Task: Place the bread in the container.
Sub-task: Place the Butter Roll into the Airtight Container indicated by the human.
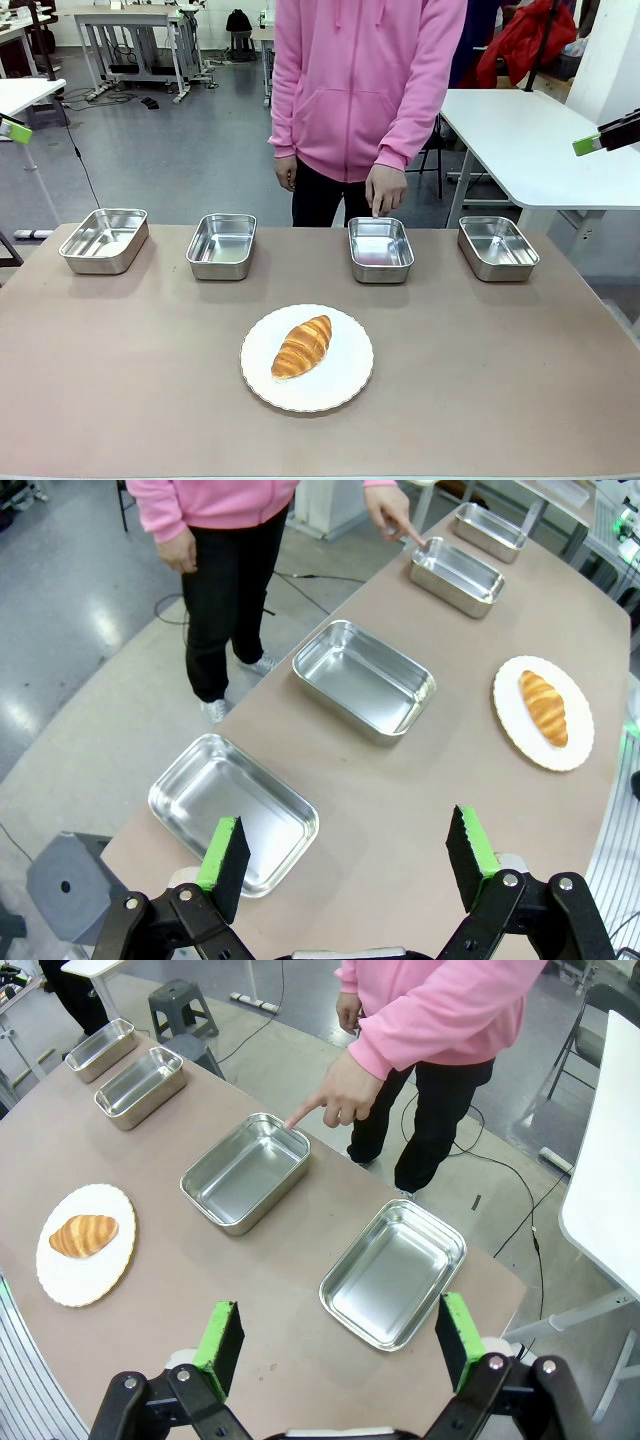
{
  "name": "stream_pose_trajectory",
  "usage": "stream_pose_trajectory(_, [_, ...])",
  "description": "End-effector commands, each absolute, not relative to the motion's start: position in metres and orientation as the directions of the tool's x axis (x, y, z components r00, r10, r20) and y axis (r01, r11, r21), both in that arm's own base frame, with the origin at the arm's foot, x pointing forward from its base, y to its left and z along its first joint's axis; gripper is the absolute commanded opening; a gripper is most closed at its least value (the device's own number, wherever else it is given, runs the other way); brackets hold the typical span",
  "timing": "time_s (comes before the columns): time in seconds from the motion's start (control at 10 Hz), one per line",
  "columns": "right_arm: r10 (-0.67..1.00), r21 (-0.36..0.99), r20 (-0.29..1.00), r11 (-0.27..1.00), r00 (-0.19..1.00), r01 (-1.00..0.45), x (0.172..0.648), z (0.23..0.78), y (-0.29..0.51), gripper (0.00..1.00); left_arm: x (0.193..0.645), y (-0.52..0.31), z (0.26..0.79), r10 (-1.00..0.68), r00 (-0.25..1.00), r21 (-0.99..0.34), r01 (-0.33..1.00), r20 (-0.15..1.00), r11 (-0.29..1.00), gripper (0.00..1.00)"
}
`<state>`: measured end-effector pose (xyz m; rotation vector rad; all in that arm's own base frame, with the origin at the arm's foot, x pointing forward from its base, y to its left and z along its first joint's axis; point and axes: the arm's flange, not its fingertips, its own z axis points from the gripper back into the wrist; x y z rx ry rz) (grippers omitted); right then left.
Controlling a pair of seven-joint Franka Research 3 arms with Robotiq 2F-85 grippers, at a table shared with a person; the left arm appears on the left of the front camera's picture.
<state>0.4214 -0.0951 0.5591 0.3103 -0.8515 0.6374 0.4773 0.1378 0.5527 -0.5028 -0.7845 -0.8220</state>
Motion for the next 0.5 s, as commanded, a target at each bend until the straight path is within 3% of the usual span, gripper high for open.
stream_pose_trajectory(0.0, [0.384,0.014,0.788,0.770,0.480,-0.638,0.423,0.559,-0.095,1.00,0.477,0.138,0.554,-0.455,0.427,-0.097,0.803,0.781,0.587,1.00])
stream_pose_trajectory(0.4, [0.378,0.017,0.783,0.782,0.494,-0.624,0.433,0.579,-0.044,1.00,0.477,0.138,0.554,-0.455,0.427,-0.097,0.803,0.781,0.587,1.00])
